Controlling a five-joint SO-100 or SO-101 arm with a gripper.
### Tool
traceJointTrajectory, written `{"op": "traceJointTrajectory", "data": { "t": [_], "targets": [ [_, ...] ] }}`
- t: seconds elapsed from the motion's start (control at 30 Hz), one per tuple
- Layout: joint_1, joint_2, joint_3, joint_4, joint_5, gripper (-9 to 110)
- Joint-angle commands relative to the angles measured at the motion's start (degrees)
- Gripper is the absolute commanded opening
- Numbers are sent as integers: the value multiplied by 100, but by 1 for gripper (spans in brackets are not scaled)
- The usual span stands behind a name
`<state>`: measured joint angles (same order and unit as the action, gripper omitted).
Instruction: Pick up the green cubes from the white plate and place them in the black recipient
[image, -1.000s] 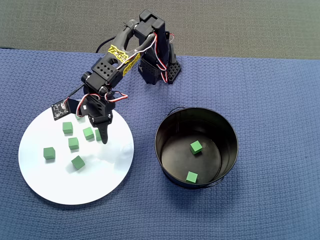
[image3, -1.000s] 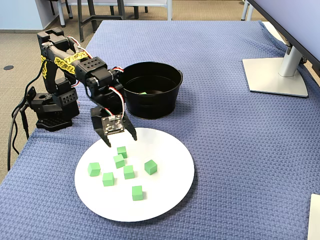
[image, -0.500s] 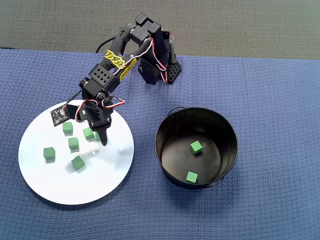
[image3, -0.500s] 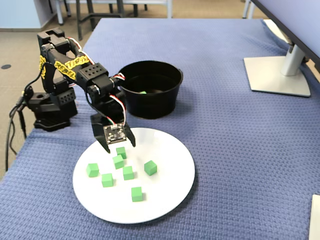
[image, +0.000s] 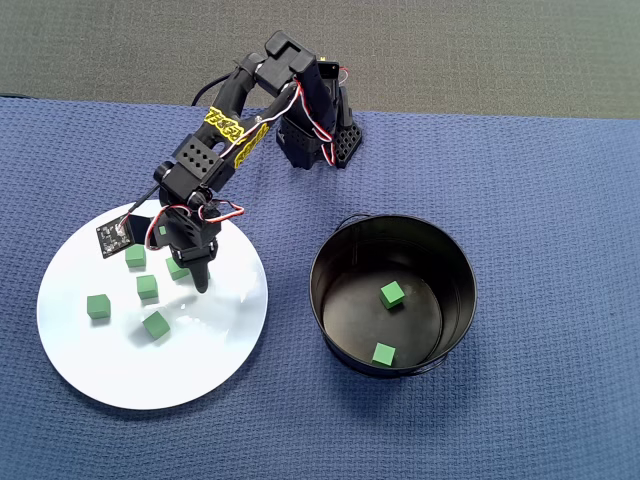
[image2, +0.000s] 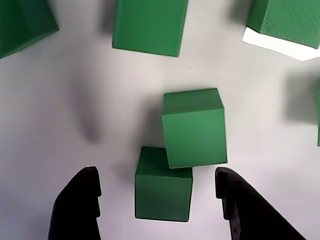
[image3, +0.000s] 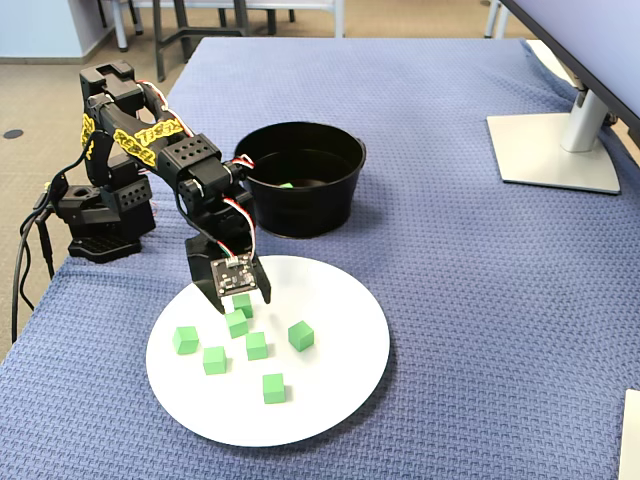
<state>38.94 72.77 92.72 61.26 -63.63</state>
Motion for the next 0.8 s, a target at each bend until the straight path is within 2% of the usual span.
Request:
{"op": "traceJointTrajectory", "data": {
  "t": [0.0,0.33,0.77],
  "targets": [
    [62,35,-343,-105,-44,21],
    [88,35,-158,-308,-70,18],
    [79,26,-114,-316,-44,0]
  ]
}}
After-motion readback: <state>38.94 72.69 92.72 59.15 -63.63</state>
